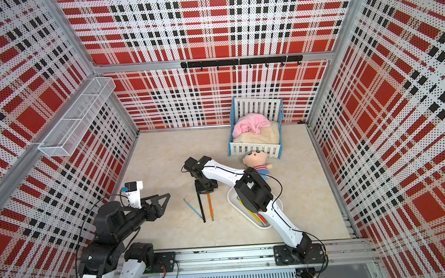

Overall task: Put the hex key on the desktop into the storage box
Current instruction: Pick up the Allen key from the center of the board, then place the Allen key in the storage box.

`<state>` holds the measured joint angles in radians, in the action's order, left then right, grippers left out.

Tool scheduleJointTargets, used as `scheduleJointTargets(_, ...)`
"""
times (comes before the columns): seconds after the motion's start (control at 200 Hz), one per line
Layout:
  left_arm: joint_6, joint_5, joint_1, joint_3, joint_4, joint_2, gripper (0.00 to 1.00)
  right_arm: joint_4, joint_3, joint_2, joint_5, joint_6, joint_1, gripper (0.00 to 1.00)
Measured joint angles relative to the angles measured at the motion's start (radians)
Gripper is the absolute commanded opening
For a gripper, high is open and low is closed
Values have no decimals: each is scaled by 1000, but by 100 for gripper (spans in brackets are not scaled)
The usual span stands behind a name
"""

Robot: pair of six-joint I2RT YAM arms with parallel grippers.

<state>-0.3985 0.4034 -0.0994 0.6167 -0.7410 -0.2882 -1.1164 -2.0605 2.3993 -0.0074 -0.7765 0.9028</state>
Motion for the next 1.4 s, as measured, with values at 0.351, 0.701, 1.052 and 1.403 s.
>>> scheduleJointTargets(0.351,0,0,0,0,0,0,76,-15,-5,-54,43,20,-20,0)
scheduleJointTargets(0.701,0,0,0,0,0,0,76,-47,-24,-183,76,80,-53,0)
scheduleJointTargets(1.052,0,1,0,0,0,0,76,-1,246,-507,83,273,-142,0)
scheduleJointTargets(1.403,0,2,1,-1,0,0,76,108,667,-790,72,531,-195,0)
